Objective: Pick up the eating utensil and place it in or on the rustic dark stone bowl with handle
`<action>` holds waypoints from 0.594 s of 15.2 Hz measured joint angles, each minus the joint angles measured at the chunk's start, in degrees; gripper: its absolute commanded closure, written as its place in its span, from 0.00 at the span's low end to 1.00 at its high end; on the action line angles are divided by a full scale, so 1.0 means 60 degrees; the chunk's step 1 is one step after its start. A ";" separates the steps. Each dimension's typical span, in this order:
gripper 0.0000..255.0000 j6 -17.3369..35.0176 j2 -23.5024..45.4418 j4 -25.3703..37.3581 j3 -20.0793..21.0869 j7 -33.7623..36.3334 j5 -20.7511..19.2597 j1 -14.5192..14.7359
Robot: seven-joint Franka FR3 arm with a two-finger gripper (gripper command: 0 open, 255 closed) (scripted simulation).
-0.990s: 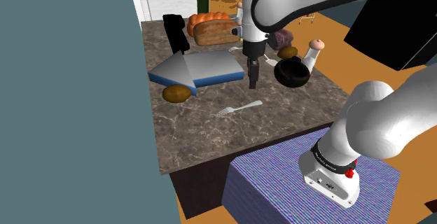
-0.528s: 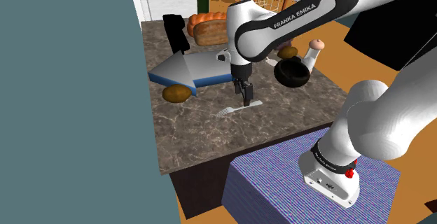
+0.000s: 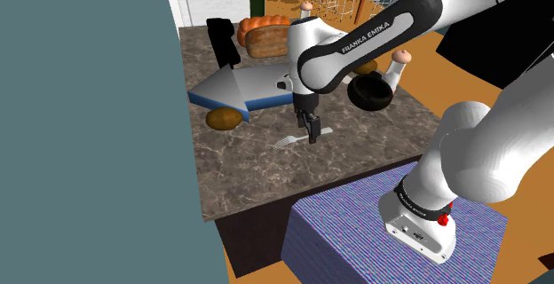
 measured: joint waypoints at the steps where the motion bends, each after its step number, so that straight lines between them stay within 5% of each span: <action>1: 0.00 0.0014 0.0009 -0.0004 -0.0001 -0.0003 0.0001 0.0000; 4: 0.00 0.0030 0.0017 -0.0011 -0.0002 -0.0006 0.0002 0.0000; 5: 1.00 0.0030 0.0017 -0.0011 -0.0002 -0.0006 0.0002 0.0000; 9: 1.00 0.0024 0.0003 -0.0005 0.0001 -0.0008 0.0001 0.0002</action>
